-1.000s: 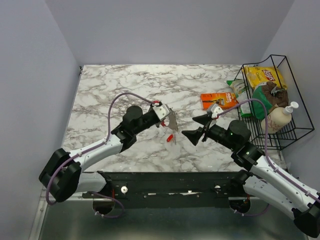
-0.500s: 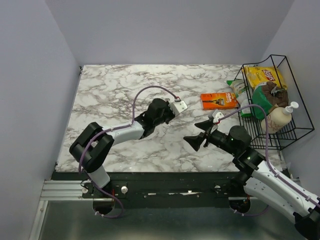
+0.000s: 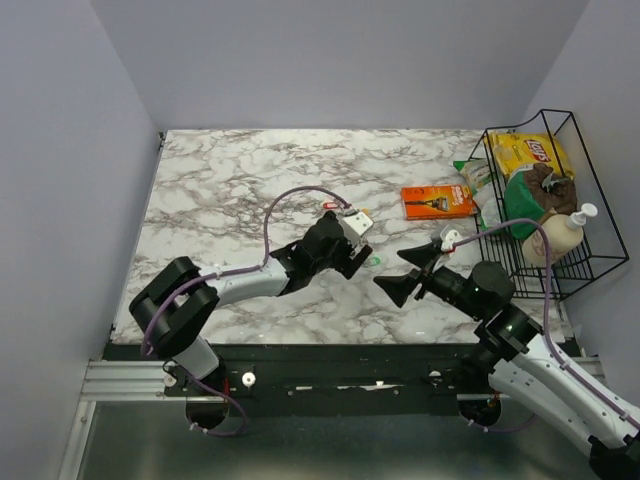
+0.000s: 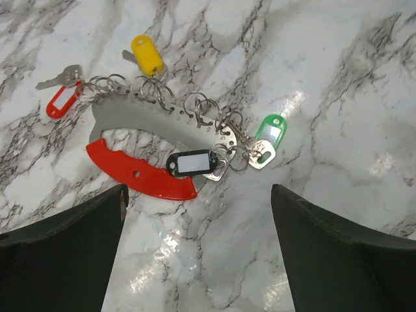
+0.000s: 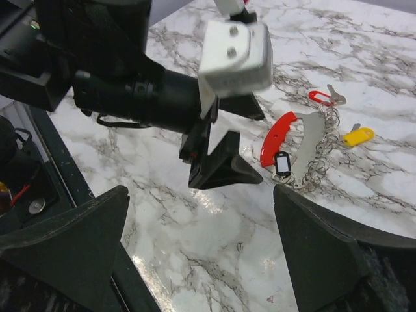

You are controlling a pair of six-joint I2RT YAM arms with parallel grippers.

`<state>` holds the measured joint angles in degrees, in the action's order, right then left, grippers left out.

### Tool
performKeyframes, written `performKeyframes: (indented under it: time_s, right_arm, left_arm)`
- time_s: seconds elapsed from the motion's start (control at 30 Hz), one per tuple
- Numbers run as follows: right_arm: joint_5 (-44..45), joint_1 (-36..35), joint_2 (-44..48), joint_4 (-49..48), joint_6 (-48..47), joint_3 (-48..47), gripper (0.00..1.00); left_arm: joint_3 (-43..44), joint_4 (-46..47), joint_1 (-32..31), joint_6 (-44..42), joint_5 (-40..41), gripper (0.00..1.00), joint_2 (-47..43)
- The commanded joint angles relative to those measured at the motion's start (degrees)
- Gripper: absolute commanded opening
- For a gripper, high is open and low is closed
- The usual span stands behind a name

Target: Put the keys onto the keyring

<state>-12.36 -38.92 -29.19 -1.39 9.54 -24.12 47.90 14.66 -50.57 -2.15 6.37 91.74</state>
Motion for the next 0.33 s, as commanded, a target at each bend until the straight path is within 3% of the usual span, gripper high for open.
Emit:
performKeyframes:
  time_s: [0.0, 0.3]
  right_arm:
    - [3.0, 0.0, 3.2, 1.2, 1.2, -0.9, 1.0]
    - [4.1, 0.0, 4.8, 1.2, 1.0, -2.3, 1.0]
  left_arm:
    - [4.0, -6.1, 0.1, 14.7, 7.4, 0.99, -6.0]
    - [-2.5, 0.2, 0.0, 16.7, 8.7, 0.99, -16.1]
